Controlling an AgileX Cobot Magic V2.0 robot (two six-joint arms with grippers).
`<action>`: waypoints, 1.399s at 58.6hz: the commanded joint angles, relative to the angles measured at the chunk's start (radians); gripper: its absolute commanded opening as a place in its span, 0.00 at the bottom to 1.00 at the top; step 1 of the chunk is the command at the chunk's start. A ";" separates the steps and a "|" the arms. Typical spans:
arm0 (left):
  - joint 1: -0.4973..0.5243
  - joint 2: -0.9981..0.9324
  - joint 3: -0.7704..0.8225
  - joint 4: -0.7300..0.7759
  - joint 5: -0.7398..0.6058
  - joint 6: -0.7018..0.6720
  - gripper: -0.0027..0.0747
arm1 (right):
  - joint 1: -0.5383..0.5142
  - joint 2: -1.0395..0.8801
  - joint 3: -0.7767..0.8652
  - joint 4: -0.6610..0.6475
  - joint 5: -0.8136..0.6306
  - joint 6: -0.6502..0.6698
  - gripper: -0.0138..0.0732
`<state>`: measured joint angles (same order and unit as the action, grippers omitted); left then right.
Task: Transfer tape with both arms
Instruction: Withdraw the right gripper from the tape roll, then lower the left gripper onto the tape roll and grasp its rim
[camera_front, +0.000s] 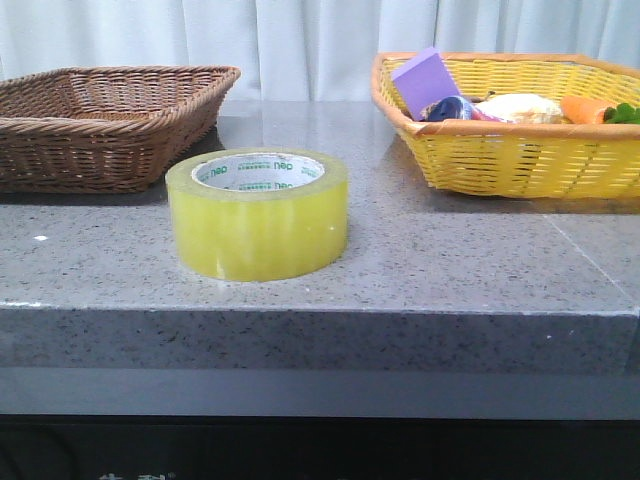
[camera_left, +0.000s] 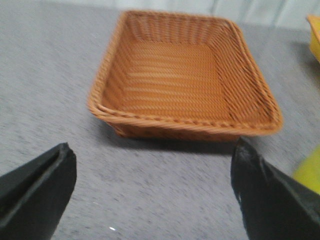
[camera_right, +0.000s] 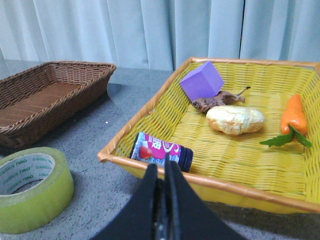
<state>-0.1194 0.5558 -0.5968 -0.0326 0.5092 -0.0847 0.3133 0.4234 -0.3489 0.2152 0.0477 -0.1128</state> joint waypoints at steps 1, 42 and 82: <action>-0.076 0.076 -0.092 -0.018 0.001 -0.003 0.84 | -0.008 0.002 -0.026 -0.008 -0.095 0.000 0.02; -0.527 0.782 -0.470 -0.066 0.143 -0.168 0.83 | -0.008 0.002 -0.026 -0.008 -0.092 0.000 0.02; -0.527 0.921 -0.517 -0.087 0.106 -0.168 0.20 | -0.008 0.002 -0.026 -0.008 -0.092 0.000 0.02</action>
<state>-0.6388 1.5096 -1.0819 -0.1107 0.6511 -0.2474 0.3133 0.4234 -0.3482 0.2152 0.0394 -0.1128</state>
